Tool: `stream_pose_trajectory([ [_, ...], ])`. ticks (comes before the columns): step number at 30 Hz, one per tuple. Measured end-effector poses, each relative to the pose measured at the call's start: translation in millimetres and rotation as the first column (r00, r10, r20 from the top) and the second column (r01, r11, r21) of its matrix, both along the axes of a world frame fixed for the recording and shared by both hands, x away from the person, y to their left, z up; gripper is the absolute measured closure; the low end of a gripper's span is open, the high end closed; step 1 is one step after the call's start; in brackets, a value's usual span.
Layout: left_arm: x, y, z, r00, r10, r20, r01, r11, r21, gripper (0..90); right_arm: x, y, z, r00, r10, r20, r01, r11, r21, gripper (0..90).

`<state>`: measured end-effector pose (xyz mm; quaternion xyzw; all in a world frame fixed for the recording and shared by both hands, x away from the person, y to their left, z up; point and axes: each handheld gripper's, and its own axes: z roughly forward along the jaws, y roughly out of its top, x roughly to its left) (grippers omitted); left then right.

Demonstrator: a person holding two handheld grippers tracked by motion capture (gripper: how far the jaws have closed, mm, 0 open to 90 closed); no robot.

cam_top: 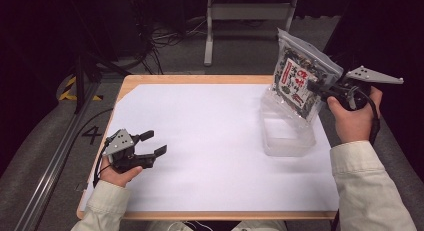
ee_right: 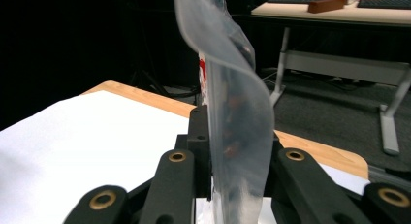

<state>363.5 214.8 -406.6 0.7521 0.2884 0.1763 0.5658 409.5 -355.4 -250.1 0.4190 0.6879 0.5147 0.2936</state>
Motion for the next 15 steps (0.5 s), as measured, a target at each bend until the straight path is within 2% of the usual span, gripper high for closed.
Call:
stream_pose_trajectory([
  [3,-0.4,-0.7,-0.2,1.0,0.004,-0.004,-0.004,1.0,-0.004,27.3,-2.1,-1.4,-2.4,0.9997,-0.023,-0.004,0.023,1.0,0.001,76.3],
  [15,-0.1,0.5,-0.2,0.9999,0.012,-0.008,-0.012,0.9999,-0.002,27.3,-2.9,-1.0,-18.3,0.9996,-0.019,-0.022,0.019,1.0,0.016,76.3],
])
